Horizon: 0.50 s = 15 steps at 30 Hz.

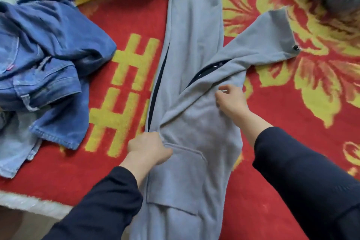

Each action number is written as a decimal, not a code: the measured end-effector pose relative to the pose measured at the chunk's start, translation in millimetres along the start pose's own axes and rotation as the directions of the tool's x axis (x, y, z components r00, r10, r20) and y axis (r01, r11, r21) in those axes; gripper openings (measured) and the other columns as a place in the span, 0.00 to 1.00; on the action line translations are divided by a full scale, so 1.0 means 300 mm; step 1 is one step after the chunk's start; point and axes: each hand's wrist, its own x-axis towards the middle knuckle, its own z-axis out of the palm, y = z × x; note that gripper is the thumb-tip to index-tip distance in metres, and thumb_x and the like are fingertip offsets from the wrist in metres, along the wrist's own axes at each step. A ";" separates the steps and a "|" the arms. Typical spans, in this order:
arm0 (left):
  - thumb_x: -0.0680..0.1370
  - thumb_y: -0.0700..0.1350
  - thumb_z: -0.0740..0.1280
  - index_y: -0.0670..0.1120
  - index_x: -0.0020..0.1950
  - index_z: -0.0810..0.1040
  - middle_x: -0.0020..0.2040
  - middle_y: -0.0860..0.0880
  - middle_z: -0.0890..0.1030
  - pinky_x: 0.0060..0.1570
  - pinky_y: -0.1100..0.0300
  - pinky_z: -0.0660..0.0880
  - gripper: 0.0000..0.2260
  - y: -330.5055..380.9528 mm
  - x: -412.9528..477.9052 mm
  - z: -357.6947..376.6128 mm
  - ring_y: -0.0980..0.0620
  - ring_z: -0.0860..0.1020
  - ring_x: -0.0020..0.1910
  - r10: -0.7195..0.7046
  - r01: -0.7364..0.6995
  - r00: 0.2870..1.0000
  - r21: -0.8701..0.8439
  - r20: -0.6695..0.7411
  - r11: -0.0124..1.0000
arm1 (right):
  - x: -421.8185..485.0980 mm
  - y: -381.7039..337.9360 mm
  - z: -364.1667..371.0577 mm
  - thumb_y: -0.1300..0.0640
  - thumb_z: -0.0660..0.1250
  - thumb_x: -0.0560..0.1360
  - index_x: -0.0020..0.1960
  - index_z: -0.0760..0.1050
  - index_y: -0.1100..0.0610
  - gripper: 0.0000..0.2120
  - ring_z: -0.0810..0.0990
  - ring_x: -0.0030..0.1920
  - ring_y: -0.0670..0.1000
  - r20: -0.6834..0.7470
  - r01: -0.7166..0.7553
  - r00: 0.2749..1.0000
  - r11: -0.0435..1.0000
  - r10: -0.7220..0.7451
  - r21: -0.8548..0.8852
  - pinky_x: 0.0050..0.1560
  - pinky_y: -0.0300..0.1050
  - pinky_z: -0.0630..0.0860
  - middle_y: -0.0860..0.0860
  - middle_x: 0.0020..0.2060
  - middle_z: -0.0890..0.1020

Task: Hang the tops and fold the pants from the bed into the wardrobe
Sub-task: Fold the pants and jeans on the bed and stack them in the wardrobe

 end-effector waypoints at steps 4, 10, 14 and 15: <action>0.75 0.52 0.65 0.45 0.67 0.63 0.62 0.44 0.70 0.49 0.50 0.70 0.25 0.190 0.188 -0.170 0.42 0.71 0.60 0.160 -0.229 0.887 -0.112 -0.433 0.967 | 0.212 0.014 -0.097 0.47 0.62 0.62 0.36 0.69 0.52 0.09 0.74 0.35 0.54 -0.178 -0.111 0.973 0.975 0.146 0.194 0.37 0.47 0.73 0.52 0.35 0.76; 0.72 0.50 0.68 0.45 0.75 0.63 0.73 0.42 0.65 0.62 0.48 0.68 0.33 0.335 0.425 -0.172 0.44 0.65 0.71 0.491 -0.549 0.650 0.088 -0.581 0.831 | 0.440 0.017 -0.181 0.48 0.61 0.61 0.41 0.75 0.59 0.16 0.83 0.44 0.58 -0.334 -0.186 0.862 0.852 0.380 0.490 0.50 0.57 0.80 0.54 0.41 0.82; 0.73 0.50 0.67 0.47 0.77 0.59 0.73 0.47 0.66 0.63 0.52 0.66 0.34 0.378 0.521 -0.214 0.47 0.66 0.70 0.542 -0.611 0.652 0.055 -0.531 0.789 | 0.522 -0.053 -0.214 0.56 0.69 0.69 0.54 0.73 0.58 0.16 0.81 0.43 0.50 -0.394 -0.137 0.788 0.759 0.473 0.636 0.47 0.45 0.79 0.48 0.43 0.79; 0.74 0.50 0.66 0.49 0.76 0.61 0.71 0.49 0.69 0.62 0.51 0.67 0.31 0.386 0.533 -0.228 0.47 0.68 0.68 0.516 -0.623 0.668 -0.023 -0.536 0.782 | 0.551 -0.080 -0.224 0.57 0.69 0.69 0.56 0.73 0.58 0.17 0.80 0.42 0.49 -0.424 -0.104 0.774 0.754 0.471 0.648 0.46 0.43 0.78 0.48 0.44 0.80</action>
